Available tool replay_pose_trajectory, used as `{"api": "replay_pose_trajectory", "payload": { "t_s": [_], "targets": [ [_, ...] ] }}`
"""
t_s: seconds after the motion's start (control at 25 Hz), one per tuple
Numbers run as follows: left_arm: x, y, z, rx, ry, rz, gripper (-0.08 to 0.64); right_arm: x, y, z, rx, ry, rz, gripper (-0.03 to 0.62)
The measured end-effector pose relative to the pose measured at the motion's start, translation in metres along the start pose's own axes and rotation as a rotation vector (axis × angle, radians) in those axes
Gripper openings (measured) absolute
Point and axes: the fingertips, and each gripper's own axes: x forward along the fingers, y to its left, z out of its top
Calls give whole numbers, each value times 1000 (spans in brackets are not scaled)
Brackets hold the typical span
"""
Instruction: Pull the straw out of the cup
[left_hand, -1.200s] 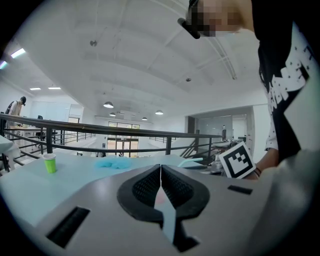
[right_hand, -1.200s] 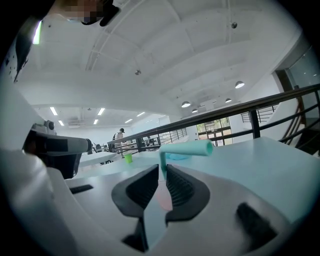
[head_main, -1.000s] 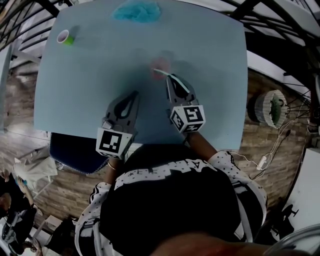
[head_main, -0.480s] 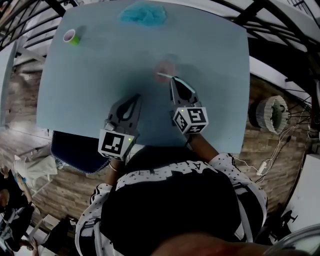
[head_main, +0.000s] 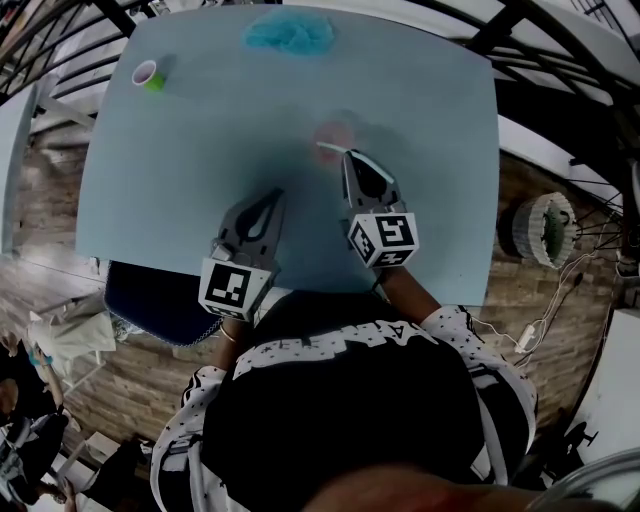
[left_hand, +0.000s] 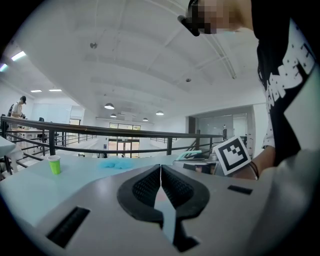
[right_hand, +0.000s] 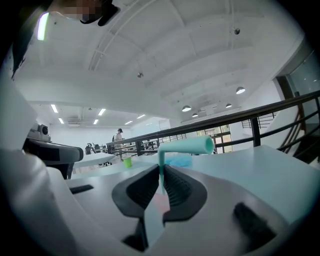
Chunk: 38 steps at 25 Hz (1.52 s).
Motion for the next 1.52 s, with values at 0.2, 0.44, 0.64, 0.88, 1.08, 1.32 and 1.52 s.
{"api": "replay_pose_trajectory", "payload": {
  "t_s": [0.2,0.44,0.64,0.88,1.08,1.32,1.52],
  "targets": [
    [-2,-1,-1,-4,-3,-1,15,-4,-2,8,-24,-25,-16,32],
    [-7,-2,0,0,-11,-3,15,-13,1,19,-27,-52,-27,32],
    [-9,-7,3,3,-22,-9,15,-19,1,26,-31,-70,-29,32],
    [-16,-11,1,6,-27,-17,15,-29,5,28,-67,-78,-27,32],
    [-19,-15,8,18,-51,-24,15,-40,6,39,-79,-108,-30,33],
    [-22,-21,14,23,-72,-30,15,-51,7,47,-97,-124,-37,33],
    [-24,-23,14,25,-82,-35,15,-56,12,50,-108,-126,-22,32]
  ]
}}
